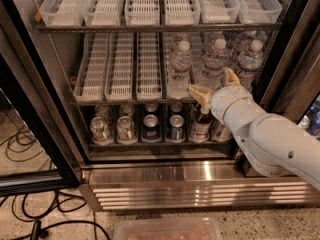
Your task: Pick water bottle from middle shelf of fridge
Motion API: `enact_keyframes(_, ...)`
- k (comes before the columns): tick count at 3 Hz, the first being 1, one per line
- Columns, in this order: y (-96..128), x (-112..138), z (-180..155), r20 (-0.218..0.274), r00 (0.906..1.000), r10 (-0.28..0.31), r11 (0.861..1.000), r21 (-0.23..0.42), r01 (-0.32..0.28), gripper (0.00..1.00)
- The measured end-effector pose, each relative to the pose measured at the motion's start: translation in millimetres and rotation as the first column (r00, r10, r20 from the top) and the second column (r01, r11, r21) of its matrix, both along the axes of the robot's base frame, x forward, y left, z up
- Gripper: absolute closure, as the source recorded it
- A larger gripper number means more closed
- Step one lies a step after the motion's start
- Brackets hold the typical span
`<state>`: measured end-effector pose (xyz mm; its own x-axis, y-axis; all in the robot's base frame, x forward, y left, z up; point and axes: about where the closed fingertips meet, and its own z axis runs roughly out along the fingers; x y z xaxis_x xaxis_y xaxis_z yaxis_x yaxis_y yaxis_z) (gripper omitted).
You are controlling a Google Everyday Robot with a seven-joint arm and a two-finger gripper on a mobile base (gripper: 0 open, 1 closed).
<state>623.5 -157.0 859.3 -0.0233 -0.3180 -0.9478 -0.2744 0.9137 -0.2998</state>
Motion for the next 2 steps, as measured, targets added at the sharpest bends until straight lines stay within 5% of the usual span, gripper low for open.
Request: enact_keyframes(2, -0.8, 13.4, -2.3, 0.014, 0.9994, -0.032, 0.999, -0.019, 0.032, 0.3)
